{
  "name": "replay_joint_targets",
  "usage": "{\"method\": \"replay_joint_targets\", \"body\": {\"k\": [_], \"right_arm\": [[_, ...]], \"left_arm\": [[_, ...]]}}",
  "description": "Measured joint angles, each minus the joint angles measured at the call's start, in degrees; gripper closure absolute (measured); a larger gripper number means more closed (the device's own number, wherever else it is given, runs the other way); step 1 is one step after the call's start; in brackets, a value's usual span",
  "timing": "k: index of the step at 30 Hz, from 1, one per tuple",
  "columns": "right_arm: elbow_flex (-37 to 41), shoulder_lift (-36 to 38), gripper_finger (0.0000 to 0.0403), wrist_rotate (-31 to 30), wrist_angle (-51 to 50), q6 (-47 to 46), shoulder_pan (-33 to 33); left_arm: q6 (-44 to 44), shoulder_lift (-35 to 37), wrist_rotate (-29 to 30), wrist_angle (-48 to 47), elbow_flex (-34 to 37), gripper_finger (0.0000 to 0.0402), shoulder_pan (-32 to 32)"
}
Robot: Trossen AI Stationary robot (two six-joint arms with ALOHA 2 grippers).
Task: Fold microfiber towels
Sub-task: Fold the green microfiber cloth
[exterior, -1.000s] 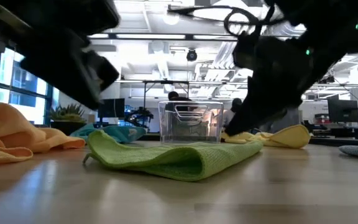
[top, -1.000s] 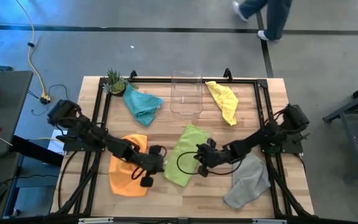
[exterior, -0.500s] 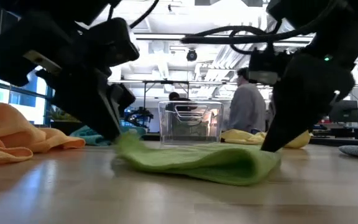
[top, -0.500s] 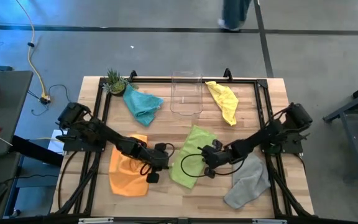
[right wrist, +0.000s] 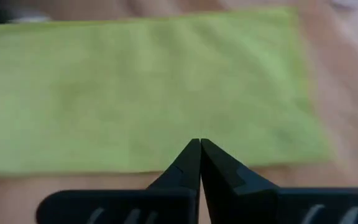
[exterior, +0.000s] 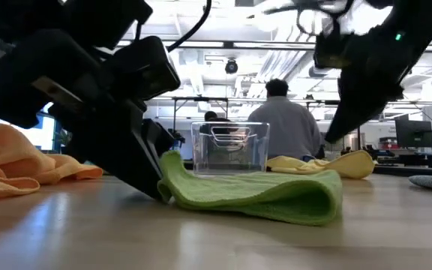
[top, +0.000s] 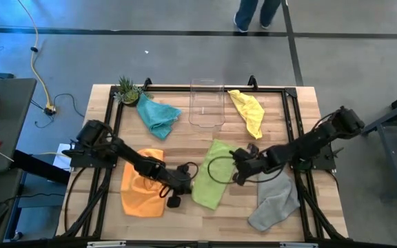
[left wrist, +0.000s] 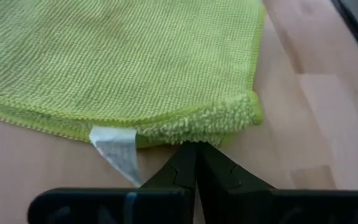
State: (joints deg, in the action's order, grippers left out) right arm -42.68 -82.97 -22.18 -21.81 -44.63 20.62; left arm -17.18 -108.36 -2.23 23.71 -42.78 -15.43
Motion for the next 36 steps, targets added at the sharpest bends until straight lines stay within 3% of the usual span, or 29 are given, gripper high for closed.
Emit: {"method": "replay_joint_targets", "body": {"k": [4,14,19,29,36], "right_arm": [[0.02,-2.38,0.0400,-0.38,-0.01,0.48,-3.69],[0.00,-11.23,0.0400,1.21,14.68,6.08,-12.49],[0.00,-13.46,0.0400,1.58,17.91,7.66,-14.38],[-0.17,-18.83,0.0400,5.37,28.96,16.28,-18.98],[-1.29,-21.77,0.0400,12.56,39.47,25.15,-21.18]], "left_arm": [[-1.44,-0.30,-0.49,2.80,0.04,0.0402,-1.37],[-0.15,-3.03,-0.60,3.12,-5.89,0.0402,-4.48],[0.41,2.43,-0.78,-0.13,-5.10,0.0402,-4.53],[-2.21,16.27,7.84,-2.87,5.84,0.0402,-5.67],[-4.30,18.80,11.64,3.15,10.69,0.0401,-6.02]]}}
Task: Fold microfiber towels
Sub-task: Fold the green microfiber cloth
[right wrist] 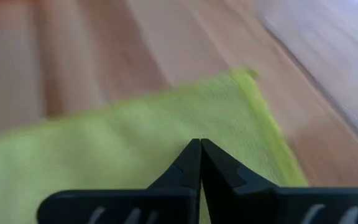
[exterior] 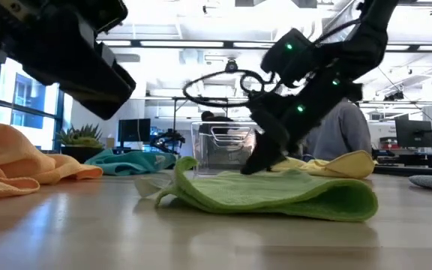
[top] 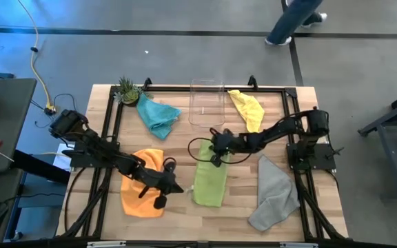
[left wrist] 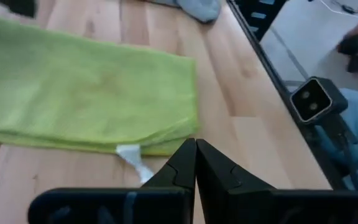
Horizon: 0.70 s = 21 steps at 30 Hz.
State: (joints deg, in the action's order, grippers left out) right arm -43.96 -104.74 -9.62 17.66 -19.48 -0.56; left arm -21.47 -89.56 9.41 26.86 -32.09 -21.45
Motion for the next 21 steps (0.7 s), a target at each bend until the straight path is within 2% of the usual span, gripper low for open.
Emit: {"method": "replay_joint_targets", "body": {"k": [5,9,21], "right_arm": [[-3.49,0.75,0.0400,3.88,0.13,5.31,1.45],[-5.98,2.71,0.0400,4.01,-2.94,8.97,4.60],[-7.11,7.80,0.0400,-5.13,-8.88,9.29,13.85]], "left_arm": [[0.04,-0.07,1.42,2.12,1.23,0.0401,0.09],[0.48,-0.09,1.62,2.56,1.22,0.0401,-0.14],[2.08,-0.09,1.83,3.87,1.18,0.0401,-0.07]]}}
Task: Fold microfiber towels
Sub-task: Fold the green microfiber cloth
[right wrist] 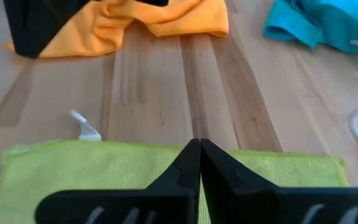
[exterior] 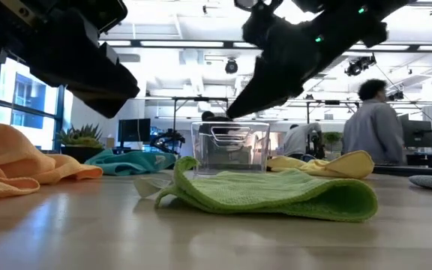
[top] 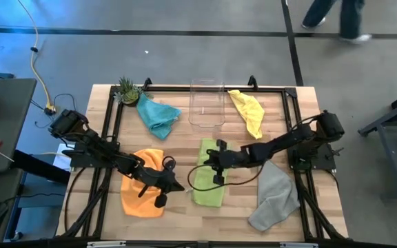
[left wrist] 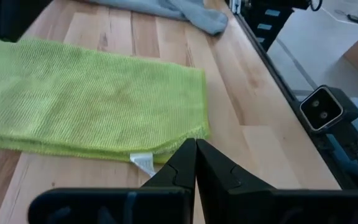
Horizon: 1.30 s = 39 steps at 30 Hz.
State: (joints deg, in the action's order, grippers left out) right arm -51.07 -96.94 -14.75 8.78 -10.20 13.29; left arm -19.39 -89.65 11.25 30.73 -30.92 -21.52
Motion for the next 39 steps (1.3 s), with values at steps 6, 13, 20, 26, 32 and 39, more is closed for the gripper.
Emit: {"method": "replay_joint_targets", "body": {"k": [6,13,20,26,32,39], "right_arm": [[-0.38,1.78,0.0400,-1.39,-1.27,-0.05,2.54],[-0.39,4.50,0.0400,-2.07,-2.24,0.09,4.05],[-0.39,10.02,0.0400,-4.81,-6.72,0.20,4.92],[0.01,14.01,0.0400,-7.54,-11.67,0.16,6.93],[7.34,14.46,0.0402,-12.24,-5.20,-2.93,12.37],[15.25,14.46,0.0403,-13.23,11.06,-6.27,14.96]], "left_arm": [[0.08,0.00,-0.02,0.24,0.01,0.0401,0.11],[0.15,0.00,0.02,0.10,0.00,0.0401,0.12],[0.54,0.00,0.03,-0.74,-0.02,0.0402,0.12],[1.23,0.00,0.04,-0.91,0.00,0.0401,0.11],[4.53,0.00,-0.38,-0.12,0.00,0.0401,0.11],[6.14,0.00,-4.29,3.03,0.00,0.0401,0.55]]}}
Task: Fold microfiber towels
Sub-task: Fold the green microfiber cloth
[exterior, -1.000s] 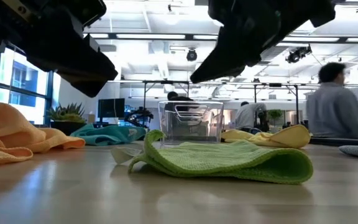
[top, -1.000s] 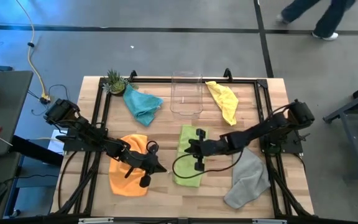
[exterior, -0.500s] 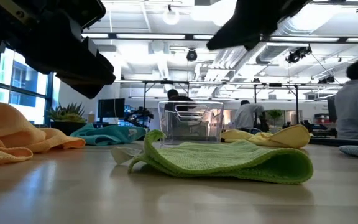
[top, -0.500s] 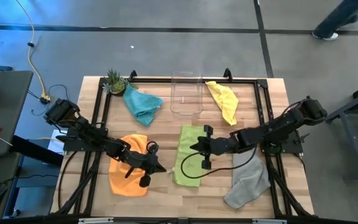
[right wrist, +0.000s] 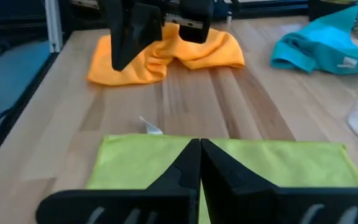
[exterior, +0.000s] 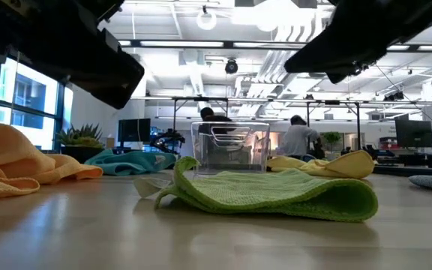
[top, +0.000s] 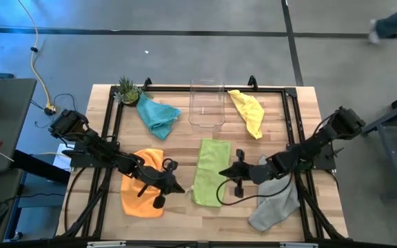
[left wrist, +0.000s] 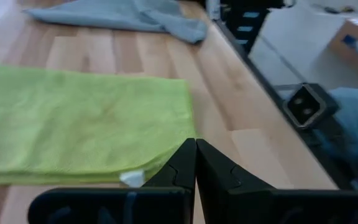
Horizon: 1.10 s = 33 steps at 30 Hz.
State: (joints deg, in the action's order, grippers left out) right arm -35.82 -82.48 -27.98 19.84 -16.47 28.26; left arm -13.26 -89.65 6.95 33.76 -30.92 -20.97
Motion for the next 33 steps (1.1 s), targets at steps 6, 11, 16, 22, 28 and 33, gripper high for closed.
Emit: {"method": "replay_joint_targets", "body": {"k": [6,11,16,22,28,33], "right_arm": [[0.34,0.00,0.0403,-0.56,1.05,0.00,0.98],[0.34,0.00,0.0403,-0.69,1.03,0.00,1.79],[0.34,0.00,0.0403,-0.69,0.84,0.24,2.59],[0.34,0.00,0.0403,-0.67,0.58,0.44,2.79],[0.34,0.00,0.0403,-0.66,0.41,0.92,2.79],[0.34,0.00,0.0403,-0.65,0.04,1.07,2.79]], "left_arm": [[1.60,0.00,-1.98,0.93,0.00,0.0402,0.81],[2.54,0.00,-3.68,1.34,0.43,0.0401,1.73],[1.88,-0.02,-5.03,9.48,4.78,0.0402,2.92],[-0.07,-0.02,-5.04,14.16,8.37,0.0401,4.55],[-0.07,-0.02,-5.06,14.20,8.41,0.0401,4.85],[-0.09,-0.02,-5.04,14.19,8.39,0.0401,4.83]]}}
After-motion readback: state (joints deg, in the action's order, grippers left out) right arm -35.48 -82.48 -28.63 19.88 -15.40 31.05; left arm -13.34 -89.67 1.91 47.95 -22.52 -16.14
